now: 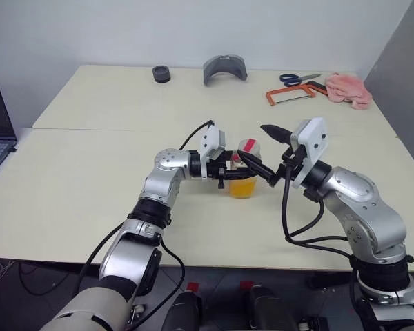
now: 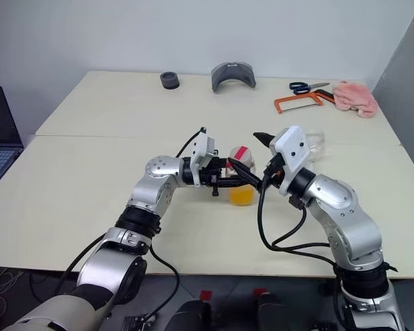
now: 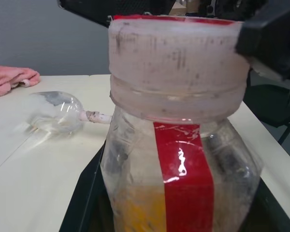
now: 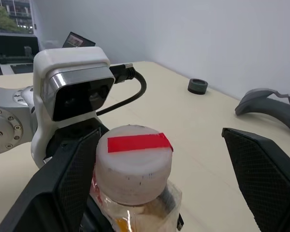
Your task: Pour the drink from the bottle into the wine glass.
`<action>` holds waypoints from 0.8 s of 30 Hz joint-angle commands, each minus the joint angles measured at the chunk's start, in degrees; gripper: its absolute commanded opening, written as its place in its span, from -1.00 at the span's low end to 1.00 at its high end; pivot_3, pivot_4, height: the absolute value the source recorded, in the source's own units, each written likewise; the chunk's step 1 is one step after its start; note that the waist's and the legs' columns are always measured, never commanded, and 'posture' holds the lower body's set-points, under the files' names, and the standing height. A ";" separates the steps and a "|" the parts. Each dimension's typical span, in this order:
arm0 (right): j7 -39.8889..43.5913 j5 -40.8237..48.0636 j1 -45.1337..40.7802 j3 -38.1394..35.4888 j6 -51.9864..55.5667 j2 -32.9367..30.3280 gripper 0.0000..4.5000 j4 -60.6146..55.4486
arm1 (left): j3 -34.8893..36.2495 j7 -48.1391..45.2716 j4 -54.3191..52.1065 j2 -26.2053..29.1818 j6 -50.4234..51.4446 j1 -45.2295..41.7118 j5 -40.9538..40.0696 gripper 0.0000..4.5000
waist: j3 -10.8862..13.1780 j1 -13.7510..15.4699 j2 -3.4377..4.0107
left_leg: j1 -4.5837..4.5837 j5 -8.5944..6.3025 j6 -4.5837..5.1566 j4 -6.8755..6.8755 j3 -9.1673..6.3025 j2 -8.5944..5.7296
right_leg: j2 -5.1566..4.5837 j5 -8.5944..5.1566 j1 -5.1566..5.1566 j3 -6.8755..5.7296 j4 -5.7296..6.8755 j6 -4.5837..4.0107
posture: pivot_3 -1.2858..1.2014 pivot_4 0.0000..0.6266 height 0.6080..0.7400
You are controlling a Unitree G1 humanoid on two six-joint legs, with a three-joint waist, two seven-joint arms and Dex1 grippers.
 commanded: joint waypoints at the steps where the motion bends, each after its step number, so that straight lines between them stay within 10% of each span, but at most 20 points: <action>1: -0.20 0.75 0.79 -3.01 0.33 -1.57 0.90 -1.71 | 0.72 -0.06 -2.19 0.22 -0.73 -0.30 -0.87 -0.25 | 0.00 0.00 0.00 | 0.00 0.00 0.00 0.00 0.00 0.00 | 0.00 0.00 0.00 0.00 0.00 0.00 | 0.03 -0.52 1.00; 24: 1.69 10.52 2.40 -6.13 5.36 -6.34 0.90 -7.78 | 1.09 -0.59 -1.76 0.12 -0.30 -0.75 -1.45 -0.25 | 0.00 0.01 0.00 | 0.00 -0.01 0.01 0.00 0.07 0.00 | 0.03 0.00 0.00 0.01 0.00 0.00 | 0.03 -0.52 1.00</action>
